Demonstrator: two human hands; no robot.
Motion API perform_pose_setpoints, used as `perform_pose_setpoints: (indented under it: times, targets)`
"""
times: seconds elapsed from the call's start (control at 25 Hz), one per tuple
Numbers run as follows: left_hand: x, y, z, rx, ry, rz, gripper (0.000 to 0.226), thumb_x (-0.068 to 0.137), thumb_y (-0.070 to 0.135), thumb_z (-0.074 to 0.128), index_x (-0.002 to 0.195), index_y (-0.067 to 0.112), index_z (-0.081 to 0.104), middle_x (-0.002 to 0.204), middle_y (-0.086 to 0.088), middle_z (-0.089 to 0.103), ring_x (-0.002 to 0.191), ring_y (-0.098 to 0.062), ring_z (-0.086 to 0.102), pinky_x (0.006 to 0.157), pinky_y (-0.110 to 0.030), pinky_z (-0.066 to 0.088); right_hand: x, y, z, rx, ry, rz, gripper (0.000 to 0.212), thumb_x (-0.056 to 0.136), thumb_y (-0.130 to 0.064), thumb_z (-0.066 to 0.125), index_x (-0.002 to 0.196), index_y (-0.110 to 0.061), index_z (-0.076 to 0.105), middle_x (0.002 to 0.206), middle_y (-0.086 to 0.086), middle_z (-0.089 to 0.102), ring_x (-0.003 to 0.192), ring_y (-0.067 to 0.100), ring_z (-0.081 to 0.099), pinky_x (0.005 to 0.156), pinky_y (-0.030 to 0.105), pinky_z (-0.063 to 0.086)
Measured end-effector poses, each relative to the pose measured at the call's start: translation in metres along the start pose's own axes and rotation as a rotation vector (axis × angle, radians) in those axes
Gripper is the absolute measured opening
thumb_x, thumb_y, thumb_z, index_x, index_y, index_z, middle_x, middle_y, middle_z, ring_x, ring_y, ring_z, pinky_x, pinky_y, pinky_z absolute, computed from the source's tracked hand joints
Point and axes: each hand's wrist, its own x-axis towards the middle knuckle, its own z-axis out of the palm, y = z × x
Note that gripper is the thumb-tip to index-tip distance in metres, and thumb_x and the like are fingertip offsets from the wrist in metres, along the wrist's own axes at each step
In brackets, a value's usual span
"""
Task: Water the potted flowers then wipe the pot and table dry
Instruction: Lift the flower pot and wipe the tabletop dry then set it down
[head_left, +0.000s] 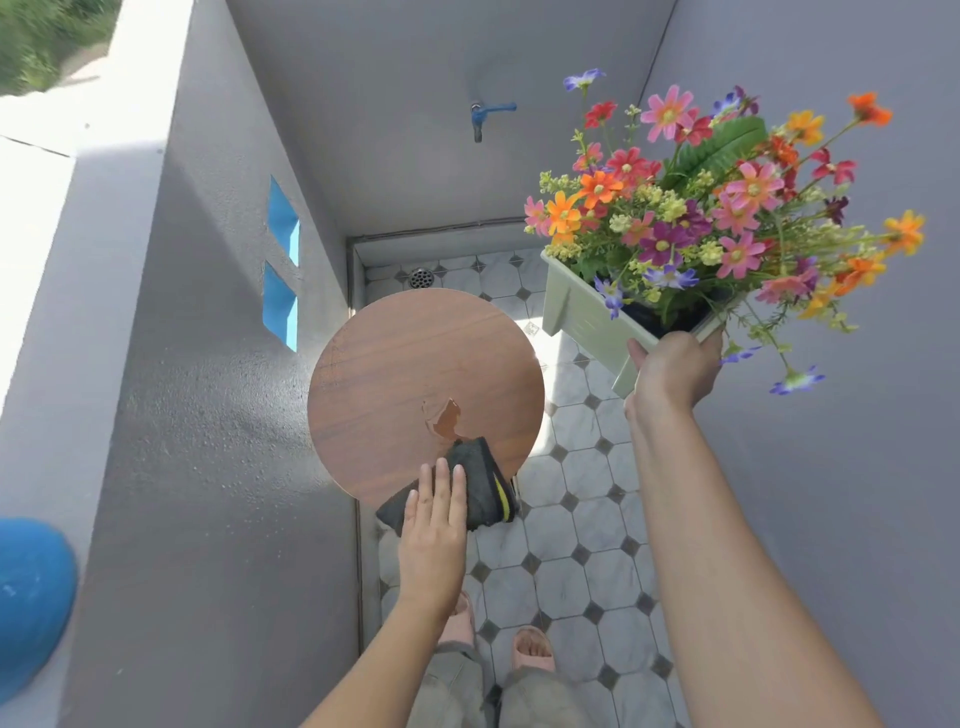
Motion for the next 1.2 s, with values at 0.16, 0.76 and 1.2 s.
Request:
perform_pose_setpoints:
  times: [0.16,0.76,1.2]
  targets:
    - [0.010,0.013,-0.033,-0.278,-0.154,0.016,0.068,0.066,-0.014,0.070,0.126,0.008,0.049,0.128,-0.008,0.058,0.112,-0.036,0.060,0.086,-0.044,0.052,0.006,-0.007,-0.002,0.024,0.005,0.014,0.065,0.088,0.000,0.021,0.148,-0.024,0.024,0.156,0.006,0.019,0.113,0.039,0.059,0.038,0.007,0.042]
    - [0.066,0.021,-0.027,0.151,-0.256,0.119,0.054,0.090,0.056,0.031,0.138,0.034,0.043,0.143,-0.006,0.047,0.120,-0.035,0.052,0.079,-0.051,0.046,0.009,-0.026,-0.009,-0.020,0.000,-0.004,0.064,0.089,-0.001,0.020,0.149,-0.024,0.022,0.155,0.006,0.023,0.093,0.033,0.069,0.051,0.012,0.045]
    - [0.057,-0.124,-0.043,0.045,0.151,0.367,0.037,0.095,0.039,0.040,0.122,0.022,0.058,0.092,-0.016,0.056,0.072,-0.030,0.046,0.056,-0.040,0.047,0.017,-0.026,-0.008,-0.022,-0.002,0.004,0.065,0.089,0.000,0.021,0.148,-0.026,0.022,0.155,0.005,0.022,0.086,0.030,0.069,0.052,0.012,0.045]
